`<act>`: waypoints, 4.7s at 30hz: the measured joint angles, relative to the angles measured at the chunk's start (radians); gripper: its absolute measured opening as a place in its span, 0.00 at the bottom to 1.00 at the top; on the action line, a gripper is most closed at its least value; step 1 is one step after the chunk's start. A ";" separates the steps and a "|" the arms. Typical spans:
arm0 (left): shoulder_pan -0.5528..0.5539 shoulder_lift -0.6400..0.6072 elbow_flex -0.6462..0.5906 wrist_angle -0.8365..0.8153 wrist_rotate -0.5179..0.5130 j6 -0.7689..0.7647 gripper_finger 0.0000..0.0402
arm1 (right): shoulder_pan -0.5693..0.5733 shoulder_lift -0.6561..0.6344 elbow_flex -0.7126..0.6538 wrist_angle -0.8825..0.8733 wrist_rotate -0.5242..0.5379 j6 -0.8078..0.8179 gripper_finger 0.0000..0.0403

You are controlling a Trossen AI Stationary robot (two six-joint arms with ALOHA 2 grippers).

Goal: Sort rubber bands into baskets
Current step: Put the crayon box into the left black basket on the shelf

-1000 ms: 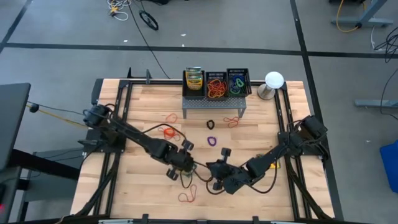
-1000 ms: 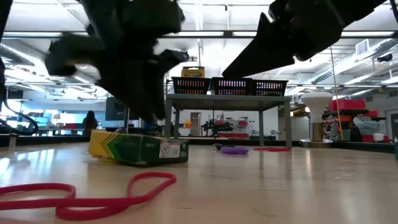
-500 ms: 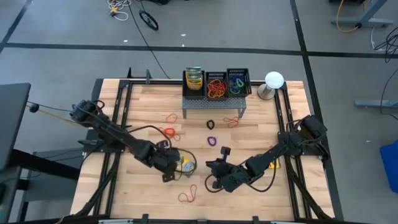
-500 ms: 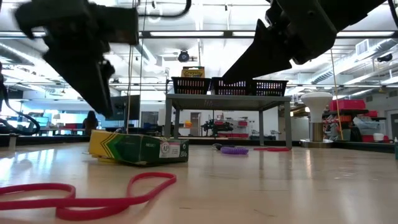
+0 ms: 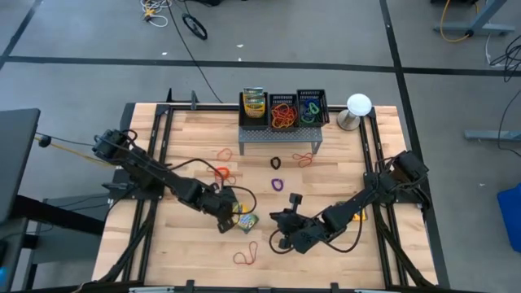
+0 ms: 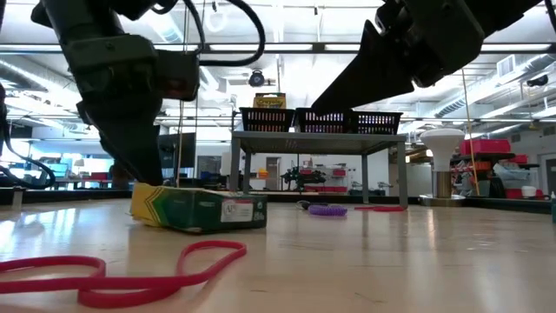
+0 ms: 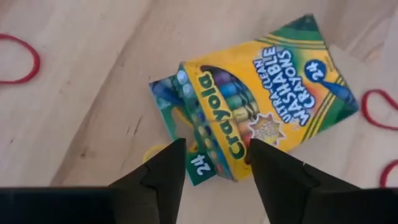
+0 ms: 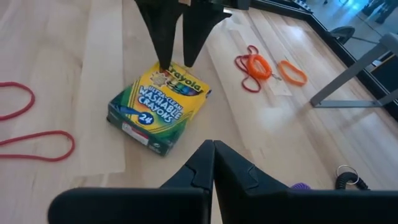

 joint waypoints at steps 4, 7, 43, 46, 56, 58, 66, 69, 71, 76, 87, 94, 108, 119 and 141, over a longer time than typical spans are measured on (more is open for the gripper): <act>0.000 0.005 -0.002 -0.006 -0.010 0.010 0.40 | 0.000 0.000 0.000 0.001 0.000 0.016 0.04; 0.001 0.005 -0.002 -0.005 -0.009 0.032 0.33 | 0.001 0.000 0.000 0.003 0.000 0.017 0.04; -0.138 0.128 0.081 0.032 -0.903 0.716 0.01 | -0.213 -0.049 -0.329 0.631 -0.196 0.088 0.11; -0.137 0.192 0.082 0.076 -0.951 0.753 0.01 | -0.228 -0.049 -0.327 0.652 -0.197 0.068 0.18; -0.139 0.284 0.088 0.171 -1.055 0.894 0.01 | -0.286 -0.048 -0.307 0.721 -0.247 0.006 0.47; -0.145 0.284 0.091 0.169 -1.059 0.906 0.01 | -0.300 -0.048 -0.282 0.695 -0.273 0.005 0.54; -0.157 0.284 0.117 0.167 -1.047 0.938 0.01 | -0.355 -0.034 -0.128 0.413 -0.340 0.038 0.66; -0.156 0.284 0.117 0.166 -1.047 0.931 0.01 | -0.363 -0.013 -0.099 0.404 -0.413 0.039 0.63; -0.157 0.284 0.117 0.166 -1.048 0.928 0.01 | -0.365 -0.002 -0.088 0.389 -0.426 0.039 0.59; -0.158 0.284 0.117 0.167 -1.049 0.928 0.01 | -0.367 0.015 -0.076 0.335 -0.429 0.039 0.47; -0.169 0.284 0.122 0.162 -1.053 0.913 0.13 | -0.364 0.015 -0.075 0.345 -0.433 0.005 0.22; -0.187 0.219 0.150 0.090 -0.979 0.834 0.29 | -0.362 0.015 -0.075 0.345 -0.438 -0.004 0.20; -0.339 -0.113 -0.014 -0.397 -0.977 0.132 0.41 | -0.351 -0.010 -0.076 0.344 -0.427 -0.121 0.20; -0.360 -0.447 -0.403 0.073 -0.888 0.255 0.27 | -0.380 -0.299 -0.075 0.222 -0.410 -0.282 0.20; 0.249 -0.550 -0.687 1.201 -0.009 0.863 0.04 | -0.932 -0.350 0.241 -0.056 -0.966 -0.694 0.20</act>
